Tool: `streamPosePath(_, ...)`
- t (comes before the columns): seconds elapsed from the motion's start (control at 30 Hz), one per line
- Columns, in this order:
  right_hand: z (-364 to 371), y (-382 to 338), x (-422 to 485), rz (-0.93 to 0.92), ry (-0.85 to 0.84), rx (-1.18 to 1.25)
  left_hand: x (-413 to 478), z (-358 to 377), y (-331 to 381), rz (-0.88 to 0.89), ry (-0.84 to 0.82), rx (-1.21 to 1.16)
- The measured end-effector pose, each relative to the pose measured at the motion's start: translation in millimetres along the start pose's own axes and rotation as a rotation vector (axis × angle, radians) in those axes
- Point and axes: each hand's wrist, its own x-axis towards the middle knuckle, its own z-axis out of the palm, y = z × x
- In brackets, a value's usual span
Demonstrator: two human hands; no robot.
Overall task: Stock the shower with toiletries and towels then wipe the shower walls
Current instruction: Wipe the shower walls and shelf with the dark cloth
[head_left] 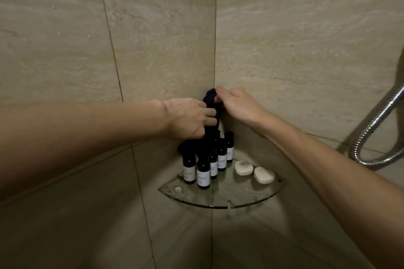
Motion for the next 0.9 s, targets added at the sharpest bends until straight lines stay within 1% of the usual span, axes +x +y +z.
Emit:
streamPosePath(0.13,1,-1,-2,0.003,-0.011,0.001,-10,-4,0,0.009,0.006,0.014)
streamPosePath(0.3,2,3,-5,0.023,-0.06,-0.012,-18,-12,1,0.01,-0.119,0.023)
streamPosePath(0.37,4,4,-8,0.015,-0.069,-0.027,-24,-14,1,0.003,-0.139,0.039)
streamPosePath(0.43,7,4,-11,0.008,-0.079,-0.039,-29,-14,1,0.001,-0.057,0.065)
streamPosePath(0.53,15,4,-8,0.032,-0.038,0.013,-36,-21,-4,0.009,0.154,0.099)
streamPosePath(0.6,22,1,-5,0.068,0.027,0.15,-40,-30,-12,-0.035,0.227,0.102)
streamPosePath(0.7,28,-13,-3,0.17,0.124,0.476,-49,-39,-28,-0.12,0.316,0.097)
streamPosePath(0.8,23,-35,-1,0.286,0.112,0.781,-64,-49,-39,-0.246,0.35,0.036)
streamPosePath(0.9,13,-54,2,0.318,0.082,0.932,-71,-58,-42,-0.436,0.342,-0.133)
